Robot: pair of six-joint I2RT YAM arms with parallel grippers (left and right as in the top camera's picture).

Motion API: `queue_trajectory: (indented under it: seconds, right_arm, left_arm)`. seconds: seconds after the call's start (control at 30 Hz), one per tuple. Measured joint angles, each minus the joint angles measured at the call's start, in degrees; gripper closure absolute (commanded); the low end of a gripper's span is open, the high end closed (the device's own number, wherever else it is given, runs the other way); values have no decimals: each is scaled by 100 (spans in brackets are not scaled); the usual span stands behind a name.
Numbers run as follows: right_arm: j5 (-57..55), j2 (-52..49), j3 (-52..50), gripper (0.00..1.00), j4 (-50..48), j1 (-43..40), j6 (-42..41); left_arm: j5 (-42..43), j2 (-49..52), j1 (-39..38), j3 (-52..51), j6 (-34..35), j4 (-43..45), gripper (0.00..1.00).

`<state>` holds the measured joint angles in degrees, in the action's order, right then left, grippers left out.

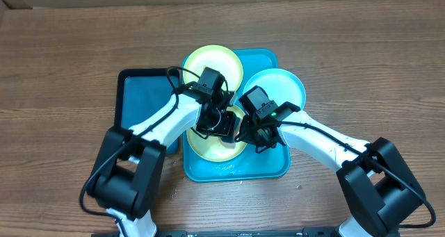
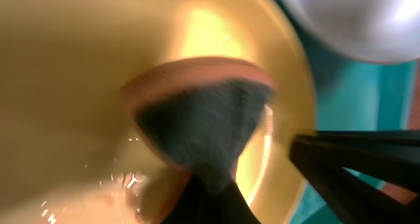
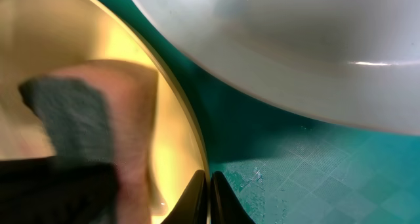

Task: Clean dirty plates on tray and stack at the side
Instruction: 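Scrub the yellow plate with the sponge in circles, left gripper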

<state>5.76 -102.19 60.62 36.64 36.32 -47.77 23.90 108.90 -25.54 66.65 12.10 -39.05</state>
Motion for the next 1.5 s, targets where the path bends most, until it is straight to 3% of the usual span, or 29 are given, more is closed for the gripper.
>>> queue_trajectory:
  seconds: [0.3,0.77,1.03,1.5]
  right_arm:
    - [83,-11,-2,96,4,17,0]
    - [83,-11,0,96,-11,13,2]
    - [83,-11,0,96,-11,15,2]
    - [81,-11,0,96,-15,15,-2]
  left_arm:
    - [-208,81,155,81,-22,-566,96]
    - [-2142,-1049,503,98,0,-944,96]
    - [-2159,-1311,503,-24,39,-977,96]
    - [-1886,-1115,505,-1189,131,271,96]
